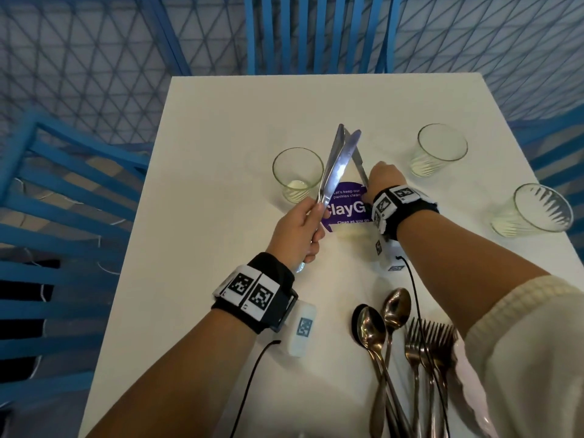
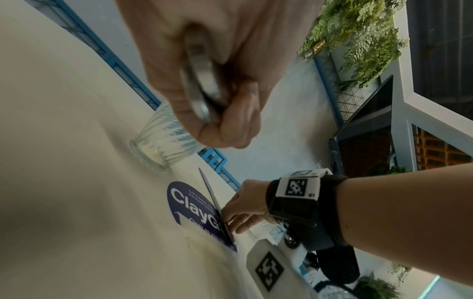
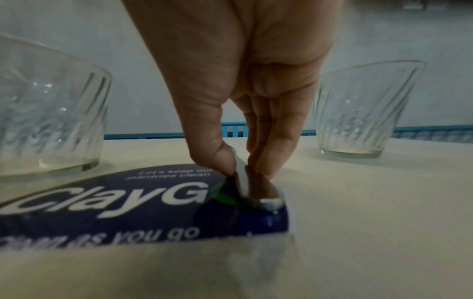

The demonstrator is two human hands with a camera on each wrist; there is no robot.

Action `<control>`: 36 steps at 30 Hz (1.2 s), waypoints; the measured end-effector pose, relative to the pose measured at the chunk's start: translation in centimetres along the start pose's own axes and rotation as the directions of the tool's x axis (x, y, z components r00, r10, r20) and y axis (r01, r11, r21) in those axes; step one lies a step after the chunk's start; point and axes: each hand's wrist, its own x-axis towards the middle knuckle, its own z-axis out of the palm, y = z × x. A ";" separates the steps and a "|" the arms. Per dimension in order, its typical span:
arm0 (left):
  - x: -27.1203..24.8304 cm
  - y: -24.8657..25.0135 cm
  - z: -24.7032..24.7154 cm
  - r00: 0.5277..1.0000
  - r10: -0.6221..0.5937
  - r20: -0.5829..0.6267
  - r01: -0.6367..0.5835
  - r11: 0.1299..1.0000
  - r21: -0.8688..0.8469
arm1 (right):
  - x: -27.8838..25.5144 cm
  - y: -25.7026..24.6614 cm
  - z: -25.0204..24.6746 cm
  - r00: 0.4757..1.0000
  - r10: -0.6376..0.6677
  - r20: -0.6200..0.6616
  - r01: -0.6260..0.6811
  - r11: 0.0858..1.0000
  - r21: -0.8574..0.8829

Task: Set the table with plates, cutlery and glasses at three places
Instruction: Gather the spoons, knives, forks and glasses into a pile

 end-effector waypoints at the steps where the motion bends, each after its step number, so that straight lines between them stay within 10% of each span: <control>1: -0.1 -0.1 0.0 1.000 0.000 -0.003 0.000 1.000 0.004 | -0.2 0.2 -0.1 1.000 0.014 0.020 -0.013 1.000 -0.004; 14: -2.0 -0.4 0.6 1.000 -0.019 0.000 0.019 1.000 -0.004 | -3.1 1.8 -1.5 0.999 0.020 -0.025 -0.012 0.960 0.279; 26: -5.1 -0.2 2.7 0.998 0.015 0.056 -0.015 1.000 -0.016 | -17.3 4.4 -2.5 0.993 0.090 -0.075 0.045 0.301 0.953; 36: -9.2 -3.6 5.0 0.988 -0.064 0.143 0.044 0.990 0.134 | -23.9 7.3 4.1 0.990 -0.141 -0.001 0.086 0.598 0.797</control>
